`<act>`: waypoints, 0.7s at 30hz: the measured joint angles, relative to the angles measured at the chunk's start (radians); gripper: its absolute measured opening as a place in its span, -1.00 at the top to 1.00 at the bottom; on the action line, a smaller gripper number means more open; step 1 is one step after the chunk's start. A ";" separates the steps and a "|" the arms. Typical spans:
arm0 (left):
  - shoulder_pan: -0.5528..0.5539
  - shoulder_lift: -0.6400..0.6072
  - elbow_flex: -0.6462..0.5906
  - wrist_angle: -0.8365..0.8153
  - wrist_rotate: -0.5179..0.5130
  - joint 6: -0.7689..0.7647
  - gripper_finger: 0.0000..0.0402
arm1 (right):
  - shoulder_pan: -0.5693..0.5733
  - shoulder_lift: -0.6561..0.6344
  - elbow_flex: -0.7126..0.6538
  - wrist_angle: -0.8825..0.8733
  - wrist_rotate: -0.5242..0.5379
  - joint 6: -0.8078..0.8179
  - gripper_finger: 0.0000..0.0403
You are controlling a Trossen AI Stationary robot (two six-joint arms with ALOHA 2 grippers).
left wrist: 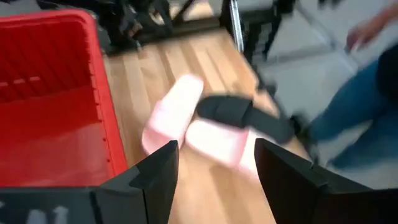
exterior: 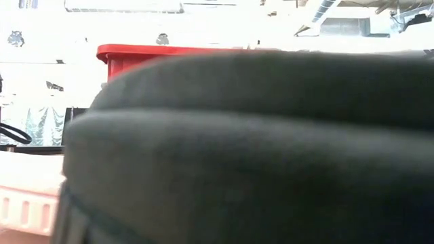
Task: Pick and place slides into bin
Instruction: Put the black slide into the basket
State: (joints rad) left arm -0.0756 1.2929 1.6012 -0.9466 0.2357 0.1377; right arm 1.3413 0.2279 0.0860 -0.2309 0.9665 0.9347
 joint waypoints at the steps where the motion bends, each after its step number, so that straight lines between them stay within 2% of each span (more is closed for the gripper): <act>1: -0.011 0.012 0.000 -0.028 -0.001 0.041 0.00 | 0.000 0.000 0.000 0.000 0.000 0.000 0.70; 6: -0.102 0.091 0.000 -0.198 -0.091 0.244 0.00 | 0.000 0.000 0.000 0.000 0.000 0.000 0.70; 11: -0.186 0.169 0.000 -0.221 -0.165 0.364 0.00 | 0.000 0.000 0.000 0.000 0.000 0.000 0.70; 16: -0.237 0.221 0.000 -0.192 -0.170 0.454 0.00 | 0.000 0.000 0.000 0.000 0.000 0.000 0.70; 21: -0.277 0.256 0.000 -0.177 -0.146 0.482 0.00 | 0.000 0.000 0.000 0.000 0.000 0.000 0.70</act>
State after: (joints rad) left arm -0.3523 1.5493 1.6009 -1.1232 0.0899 0.6195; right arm 1.3411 0.2279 0.0860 -0.2306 0.9665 0.9348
